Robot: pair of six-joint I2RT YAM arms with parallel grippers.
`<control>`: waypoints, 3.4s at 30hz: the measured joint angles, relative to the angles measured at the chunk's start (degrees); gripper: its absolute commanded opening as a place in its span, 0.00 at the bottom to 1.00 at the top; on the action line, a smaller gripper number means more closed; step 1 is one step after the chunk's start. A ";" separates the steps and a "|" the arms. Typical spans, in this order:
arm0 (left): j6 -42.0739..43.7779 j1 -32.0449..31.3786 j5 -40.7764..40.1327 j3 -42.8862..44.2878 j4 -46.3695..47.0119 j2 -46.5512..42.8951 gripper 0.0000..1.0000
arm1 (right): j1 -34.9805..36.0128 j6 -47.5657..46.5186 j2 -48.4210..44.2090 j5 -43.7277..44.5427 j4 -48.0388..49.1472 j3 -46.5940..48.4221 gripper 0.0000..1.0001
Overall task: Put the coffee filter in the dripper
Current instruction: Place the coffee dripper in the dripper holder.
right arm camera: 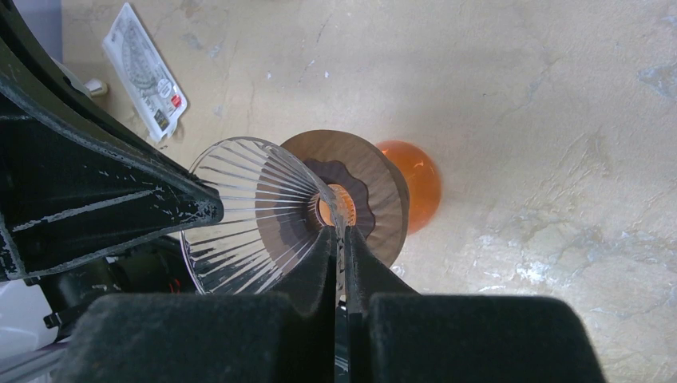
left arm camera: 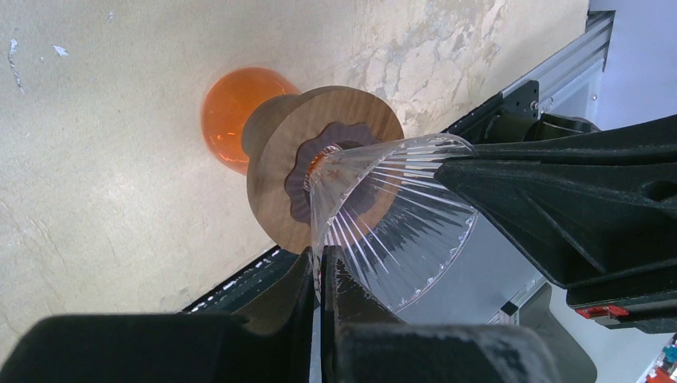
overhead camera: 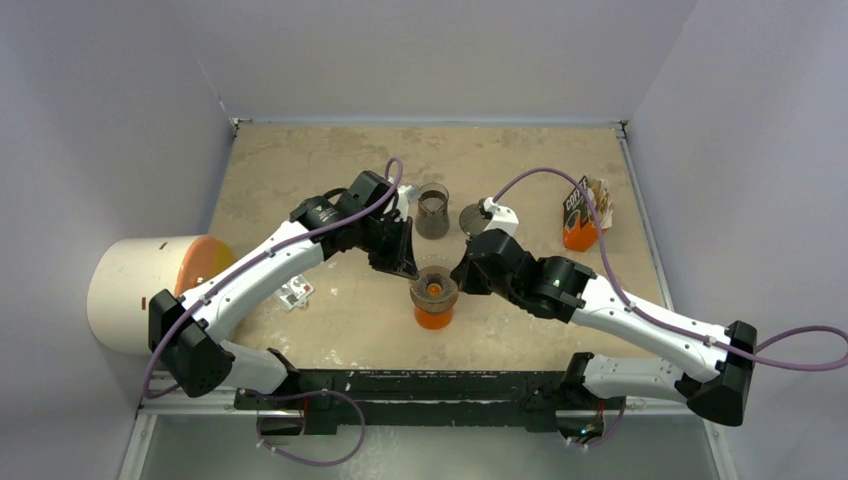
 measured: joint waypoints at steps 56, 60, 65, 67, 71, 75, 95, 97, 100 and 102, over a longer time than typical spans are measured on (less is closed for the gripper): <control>0.02 -3.26 -3.93 -4.76 6.99 -0.57 0.04 | -0.42 5.27 -2.56 -0.57 6.73 -7.87 0.16; 0.76 -3.63 -3.89 -4.04 6.67 0.24 0.09 | -0.42 5.29 -1.46 -1.62 5.75 -7.28 0.19; 1.42 -5.07 -3.43 -3.93 4.90 2.56 0.16 | -0.15 5.33 -0.79 -3.58 4.94 -6.97 0.24; 1.55 -5.29 -3.26 -3.89 4.35 2.93 0.17 | -0.15 5.31 -0.76 -4.11 4.46 -6.82 0.26; 2.03 -5.31 -3.26 -3.43 3.37 2.99 0.19 | -0.11 5.18 -0.50 -4.44 3.39 -6.36 0.29; 2.78 -5.29 -3.61 -2.91 2.12 3.17 0.21 | -0.11 4.96 0.02 -4.57 2.89 -5.68 0.32; 4.33 -5.27 -6.27 0.70 -1.95 4.28 0.28 | -0.11 1.95 2.21 -4.13 -1.40 -1.46 0.39; 4.39 -5.27 -6.47 1.22 -2.10 4.39 0.29 | -0.11 1.51 2.75 -3.89 -1.77 -0.72 0.40; 4.55 -5.27 -6.58 2.08 -2.23 4.72 0.29 | -0.11 0.94 3.85 -3.28 -2.05 0.74 0.42; 4.79 -5.27 -6.58 2.80 -2.29 5.16 0.29 | -0.11 0.37 4.44 -2.73 -2.12 1.77 0.43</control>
